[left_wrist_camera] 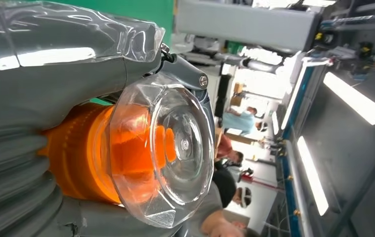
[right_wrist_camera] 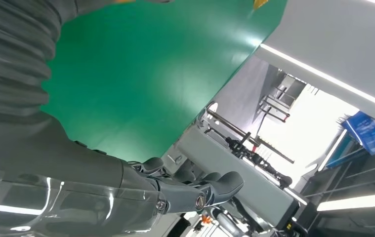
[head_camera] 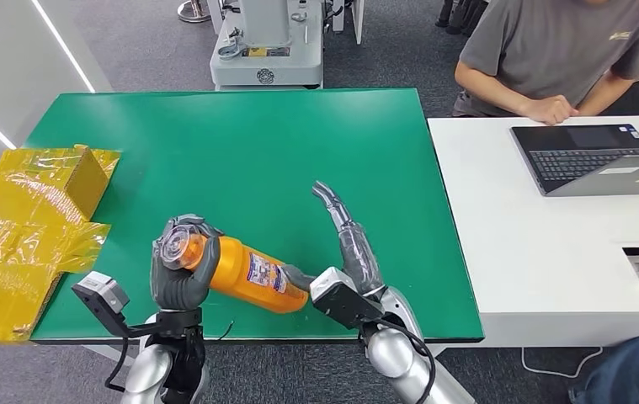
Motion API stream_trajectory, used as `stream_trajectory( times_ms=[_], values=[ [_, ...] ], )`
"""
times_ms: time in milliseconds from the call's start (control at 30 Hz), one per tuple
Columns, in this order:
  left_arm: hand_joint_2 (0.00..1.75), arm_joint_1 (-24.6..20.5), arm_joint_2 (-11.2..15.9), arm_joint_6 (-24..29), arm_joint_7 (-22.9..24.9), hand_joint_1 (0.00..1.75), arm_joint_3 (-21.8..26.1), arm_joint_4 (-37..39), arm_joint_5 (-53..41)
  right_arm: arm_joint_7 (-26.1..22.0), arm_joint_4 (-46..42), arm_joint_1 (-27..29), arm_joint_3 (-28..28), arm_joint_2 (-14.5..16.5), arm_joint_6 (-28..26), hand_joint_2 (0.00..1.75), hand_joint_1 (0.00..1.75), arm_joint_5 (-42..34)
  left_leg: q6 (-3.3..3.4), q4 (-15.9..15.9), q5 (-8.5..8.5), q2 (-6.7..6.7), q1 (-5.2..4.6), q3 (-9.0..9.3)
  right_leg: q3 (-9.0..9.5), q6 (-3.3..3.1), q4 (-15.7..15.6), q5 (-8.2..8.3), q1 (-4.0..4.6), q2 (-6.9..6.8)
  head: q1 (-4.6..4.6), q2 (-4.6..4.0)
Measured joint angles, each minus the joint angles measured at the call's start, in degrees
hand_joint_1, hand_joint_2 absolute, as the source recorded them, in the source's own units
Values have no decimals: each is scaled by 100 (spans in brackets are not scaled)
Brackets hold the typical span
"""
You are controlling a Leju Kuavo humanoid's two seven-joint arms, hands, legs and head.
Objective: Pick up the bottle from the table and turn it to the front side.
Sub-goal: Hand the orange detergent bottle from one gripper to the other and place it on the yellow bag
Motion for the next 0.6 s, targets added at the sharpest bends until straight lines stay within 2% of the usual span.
stream_trajectory(
  times_ms=[333,467,600],
  values=[
    [175,-582,184,551,-210,175,365,-658,-681,-5,-257,217,2,0,-105,175,0,-113,-1,0,1,0,1,0,0,0,2,0,1,0,0,0],
    [175,-941,343,760,-221,175,507,-853,-982,-3,-320,299,2,0,-123,175,0,-165,-1,0,1,0,1,1,0,-1,2,0,1,0,0,0],
    [175,-1297,577,714,-93,175,584,-937,-1117,10,-421,403,-8,-4,-140,175,0,-252,-2,0,2,0,1,1,-1,-1,2,0,1,0,0,0]
  ],
)
